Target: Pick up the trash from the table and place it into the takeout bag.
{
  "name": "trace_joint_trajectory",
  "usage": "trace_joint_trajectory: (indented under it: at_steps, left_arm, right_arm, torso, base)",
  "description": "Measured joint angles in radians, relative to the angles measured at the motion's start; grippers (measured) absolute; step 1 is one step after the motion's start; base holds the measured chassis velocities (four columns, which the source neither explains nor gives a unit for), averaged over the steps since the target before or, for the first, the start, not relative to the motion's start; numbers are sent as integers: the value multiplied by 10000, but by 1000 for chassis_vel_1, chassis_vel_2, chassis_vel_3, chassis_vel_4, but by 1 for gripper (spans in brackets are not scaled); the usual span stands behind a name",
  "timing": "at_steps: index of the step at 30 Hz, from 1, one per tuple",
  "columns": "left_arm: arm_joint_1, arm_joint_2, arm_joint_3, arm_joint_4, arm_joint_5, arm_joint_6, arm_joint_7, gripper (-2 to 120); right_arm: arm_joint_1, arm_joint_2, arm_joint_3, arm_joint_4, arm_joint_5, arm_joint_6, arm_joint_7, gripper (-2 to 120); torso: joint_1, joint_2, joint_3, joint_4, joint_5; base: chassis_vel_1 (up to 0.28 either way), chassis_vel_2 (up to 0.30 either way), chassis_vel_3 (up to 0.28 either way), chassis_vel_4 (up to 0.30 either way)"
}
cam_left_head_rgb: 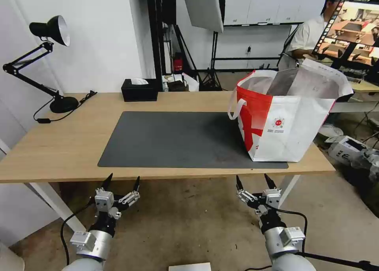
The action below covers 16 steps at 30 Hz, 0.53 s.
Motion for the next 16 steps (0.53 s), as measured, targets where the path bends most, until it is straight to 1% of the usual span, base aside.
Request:
trace_joint_trajectory:
  at_steps: [16]
  left_arm:
    - [-15, 9, 5, 7, -3, 11, 0, 100]
  right_arm:
    - [1, 0, 0, 0, 0, 0, 0, 100]
  torso:
    - [0, 0, 0, 0, 0]
  base:
    - [0, 0, 0, 0]
